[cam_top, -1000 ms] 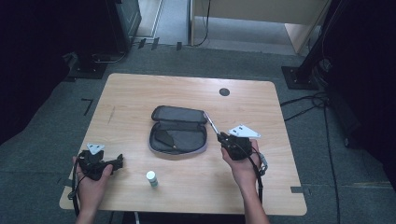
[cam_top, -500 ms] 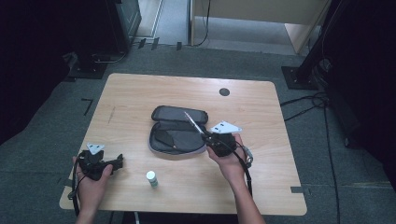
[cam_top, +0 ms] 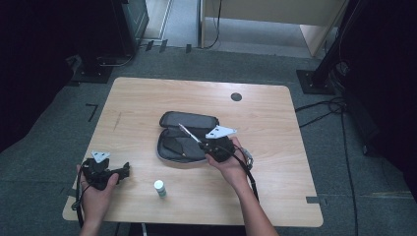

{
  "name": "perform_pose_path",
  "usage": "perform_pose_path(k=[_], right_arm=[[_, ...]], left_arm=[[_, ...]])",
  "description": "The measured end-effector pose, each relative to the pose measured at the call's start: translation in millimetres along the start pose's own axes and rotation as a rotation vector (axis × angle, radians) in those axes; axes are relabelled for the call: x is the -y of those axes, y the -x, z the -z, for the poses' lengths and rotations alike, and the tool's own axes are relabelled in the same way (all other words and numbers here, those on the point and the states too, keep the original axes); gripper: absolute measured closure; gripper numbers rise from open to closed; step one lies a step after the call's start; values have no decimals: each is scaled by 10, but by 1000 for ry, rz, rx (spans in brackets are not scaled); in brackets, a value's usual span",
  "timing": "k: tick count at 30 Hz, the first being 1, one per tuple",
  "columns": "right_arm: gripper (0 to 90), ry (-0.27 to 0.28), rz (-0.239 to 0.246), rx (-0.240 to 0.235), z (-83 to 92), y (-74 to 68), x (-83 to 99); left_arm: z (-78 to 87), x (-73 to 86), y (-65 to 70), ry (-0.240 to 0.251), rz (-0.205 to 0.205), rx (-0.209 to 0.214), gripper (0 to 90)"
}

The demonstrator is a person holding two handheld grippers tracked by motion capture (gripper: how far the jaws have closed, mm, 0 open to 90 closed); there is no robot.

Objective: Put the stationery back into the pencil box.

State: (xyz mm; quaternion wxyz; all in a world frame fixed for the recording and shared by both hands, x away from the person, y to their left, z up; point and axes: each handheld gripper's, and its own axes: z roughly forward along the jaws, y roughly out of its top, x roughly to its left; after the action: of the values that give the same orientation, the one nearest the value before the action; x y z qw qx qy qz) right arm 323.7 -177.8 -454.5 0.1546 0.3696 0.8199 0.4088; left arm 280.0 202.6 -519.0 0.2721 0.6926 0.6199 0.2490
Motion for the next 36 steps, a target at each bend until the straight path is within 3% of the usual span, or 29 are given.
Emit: perform_pose_path(k=[10, 24, 29, 36], right_arm=[[813, -58, 7, -35, -230, 56, 11], [810, -144, 31, -72, -361, 80, 63], [807, -149, 23, -80, -395, 70, 69], [731, -123, -8, -91, -354, 64, 42]], left_arm=[[0, 0, 0, 0, 0, 0, 0], [1, 0, -1, -1, -1, 0, 0], [1, 0, -1, -1, -1, 0, 0], [1, 0, -1, -1, -1, 0, 0]])
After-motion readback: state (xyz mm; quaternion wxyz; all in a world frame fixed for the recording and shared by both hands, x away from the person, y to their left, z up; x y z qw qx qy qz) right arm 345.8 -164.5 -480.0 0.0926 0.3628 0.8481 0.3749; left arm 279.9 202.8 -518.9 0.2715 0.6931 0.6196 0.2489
